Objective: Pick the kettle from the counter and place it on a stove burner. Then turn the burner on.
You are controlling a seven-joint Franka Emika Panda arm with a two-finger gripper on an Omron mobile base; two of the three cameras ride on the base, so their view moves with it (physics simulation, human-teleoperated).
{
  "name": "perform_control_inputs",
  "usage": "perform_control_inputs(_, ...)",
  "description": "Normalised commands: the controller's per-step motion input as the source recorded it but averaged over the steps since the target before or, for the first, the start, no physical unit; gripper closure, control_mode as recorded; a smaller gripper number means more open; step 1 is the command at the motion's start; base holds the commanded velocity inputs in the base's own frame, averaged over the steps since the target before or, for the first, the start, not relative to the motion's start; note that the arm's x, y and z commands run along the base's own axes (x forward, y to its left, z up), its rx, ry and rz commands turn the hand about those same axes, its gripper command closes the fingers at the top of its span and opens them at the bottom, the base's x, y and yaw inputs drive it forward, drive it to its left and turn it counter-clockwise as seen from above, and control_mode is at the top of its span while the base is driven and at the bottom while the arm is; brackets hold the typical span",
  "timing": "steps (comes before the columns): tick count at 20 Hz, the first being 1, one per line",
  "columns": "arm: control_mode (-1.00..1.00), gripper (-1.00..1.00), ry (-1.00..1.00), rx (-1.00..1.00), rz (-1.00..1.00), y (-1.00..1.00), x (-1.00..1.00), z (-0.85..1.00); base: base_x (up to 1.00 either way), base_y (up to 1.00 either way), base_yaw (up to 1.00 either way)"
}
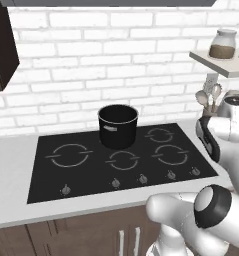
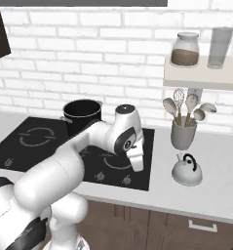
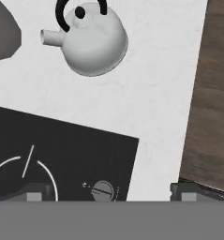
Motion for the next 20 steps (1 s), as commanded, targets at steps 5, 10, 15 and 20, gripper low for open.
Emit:
perform_control_inputs(5, -1.00, -1.00, -0.07, -0.04, 0.13, -0.07, -0.13, -0.01, 0.00, 0.00, 0.00)
perform_control_inputs(10, -1.00, -1.00, 0.00, -0.10, 0.23, 0.02, -0.34, -0.07, 0.00, 0.00, 0.00)
perform_control_inputs(15, -1.00, -1.00, 0.00, -0.06, 0.28, -0.01, -0.29, -0.14, 0.00, 0.00, 0.00)
perform_control_inputs(20, -1.00, -1.00, 0.05, -0.17, 0.35, 0.11, -0.05, 0.04, 0.00, 0.00, 0.00)
